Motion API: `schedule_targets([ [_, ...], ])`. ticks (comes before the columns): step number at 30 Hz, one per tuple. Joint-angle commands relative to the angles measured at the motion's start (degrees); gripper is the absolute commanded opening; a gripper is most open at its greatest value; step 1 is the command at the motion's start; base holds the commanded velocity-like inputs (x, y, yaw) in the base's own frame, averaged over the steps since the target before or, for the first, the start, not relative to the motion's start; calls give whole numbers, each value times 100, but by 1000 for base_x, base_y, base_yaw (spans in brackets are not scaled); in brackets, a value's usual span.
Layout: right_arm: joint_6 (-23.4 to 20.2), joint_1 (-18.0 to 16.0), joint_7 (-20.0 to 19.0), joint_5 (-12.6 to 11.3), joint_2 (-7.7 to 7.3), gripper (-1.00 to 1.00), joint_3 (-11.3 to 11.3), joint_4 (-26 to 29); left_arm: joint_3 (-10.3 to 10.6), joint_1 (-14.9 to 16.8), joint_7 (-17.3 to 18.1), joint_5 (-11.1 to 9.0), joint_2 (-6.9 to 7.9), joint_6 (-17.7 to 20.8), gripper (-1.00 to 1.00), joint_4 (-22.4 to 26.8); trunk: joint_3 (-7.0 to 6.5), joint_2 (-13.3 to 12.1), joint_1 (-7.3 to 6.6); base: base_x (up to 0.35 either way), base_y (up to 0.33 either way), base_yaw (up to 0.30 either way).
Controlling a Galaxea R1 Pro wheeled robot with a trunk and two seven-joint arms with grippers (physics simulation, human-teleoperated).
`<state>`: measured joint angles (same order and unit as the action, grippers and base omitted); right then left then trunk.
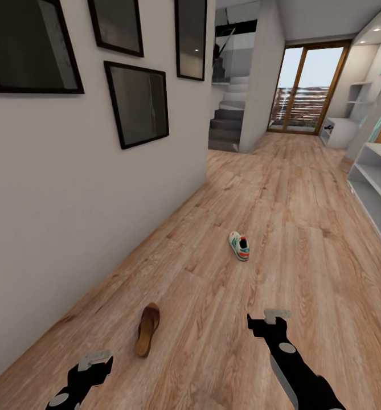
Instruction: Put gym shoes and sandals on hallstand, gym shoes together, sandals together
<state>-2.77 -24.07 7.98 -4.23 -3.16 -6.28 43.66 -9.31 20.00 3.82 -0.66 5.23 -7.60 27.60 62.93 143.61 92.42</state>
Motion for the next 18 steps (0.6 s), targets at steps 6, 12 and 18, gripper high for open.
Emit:
schedule_targets([
  [6,-31,-2,54,-43,-9,100,-40,11,-33,4,39,-7,1,-23,100,24,5,2,1,267,-50,0],
  [12,-31,-2,54,-43,-5,100,-42,11,-27,4,39,-5,3,-28,100,25,5,2,1,267,-126,0],
  [18,-31,-3,54,-43,-2,100,-48,11,-27,4,47,-8,4,-31,100,26,5,2,1,154,-80,0],
])
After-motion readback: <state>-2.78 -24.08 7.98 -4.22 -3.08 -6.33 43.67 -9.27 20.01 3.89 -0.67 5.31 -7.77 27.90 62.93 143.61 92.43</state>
